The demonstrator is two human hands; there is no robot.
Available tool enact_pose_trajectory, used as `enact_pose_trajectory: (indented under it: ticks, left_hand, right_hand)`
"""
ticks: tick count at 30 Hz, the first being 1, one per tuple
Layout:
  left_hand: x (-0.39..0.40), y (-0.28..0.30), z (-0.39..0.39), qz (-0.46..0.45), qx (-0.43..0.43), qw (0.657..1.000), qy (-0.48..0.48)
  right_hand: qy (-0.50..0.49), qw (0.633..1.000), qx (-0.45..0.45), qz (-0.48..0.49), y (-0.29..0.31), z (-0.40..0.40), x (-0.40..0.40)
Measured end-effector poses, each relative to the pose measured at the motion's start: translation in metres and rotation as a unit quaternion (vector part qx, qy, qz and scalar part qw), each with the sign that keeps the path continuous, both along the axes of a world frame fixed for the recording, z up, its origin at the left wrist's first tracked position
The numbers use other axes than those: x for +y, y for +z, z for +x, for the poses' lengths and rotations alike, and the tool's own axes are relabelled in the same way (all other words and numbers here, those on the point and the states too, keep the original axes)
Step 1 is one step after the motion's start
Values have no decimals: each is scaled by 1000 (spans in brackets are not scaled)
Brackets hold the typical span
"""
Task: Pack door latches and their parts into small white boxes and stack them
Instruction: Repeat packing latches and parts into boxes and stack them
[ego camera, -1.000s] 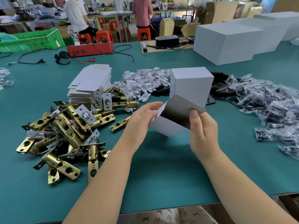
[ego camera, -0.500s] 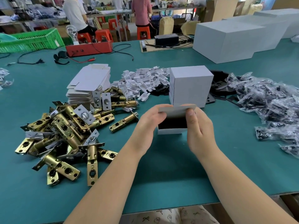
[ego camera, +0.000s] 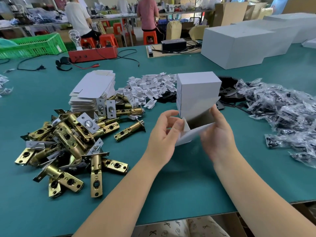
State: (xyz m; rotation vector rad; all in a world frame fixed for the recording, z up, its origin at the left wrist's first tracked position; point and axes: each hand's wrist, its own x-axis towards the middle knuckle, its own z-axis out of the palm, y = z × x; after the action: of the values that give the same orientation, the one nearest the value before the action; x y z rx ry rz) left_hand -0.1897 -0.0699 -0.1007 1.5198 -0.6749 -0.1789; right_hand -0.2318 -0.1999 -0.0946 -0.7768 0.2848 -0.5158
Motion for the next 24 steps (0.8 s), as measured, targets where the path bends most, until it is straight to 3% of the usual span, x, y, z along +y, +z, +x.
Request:
enact_pose_trajectory:
  ticks: [5,9,13,16,20,22,24]
  left_hand:
    - [-3,-5,-9,14,-236,967,99]
    - [1,-3,-9,-22,-375,919,120]
    - [7,4,-3,6,-473,873,122]
    - [7,8,-3,66,-483,863,132]
    - [15,11,2,114,-340,932,54]
    - [20,10,4,159,-287,944,17]
    - [21,7,4,177,-261,949,3]
  right_hand:
    - [-55,997,34,-43,1,-2,-2]
    - [-117,981,71,-137,1,0,3]
    - [-168,961,45,-214,-4,-1,7]
    - [-141,970,20,-196,-5,-2,9]
    - [-85,993,27,-82,-2,0,12]
    - [-36,998,11,-40,0,1,6]
    - [28,997,-5,-68,1,0,0]
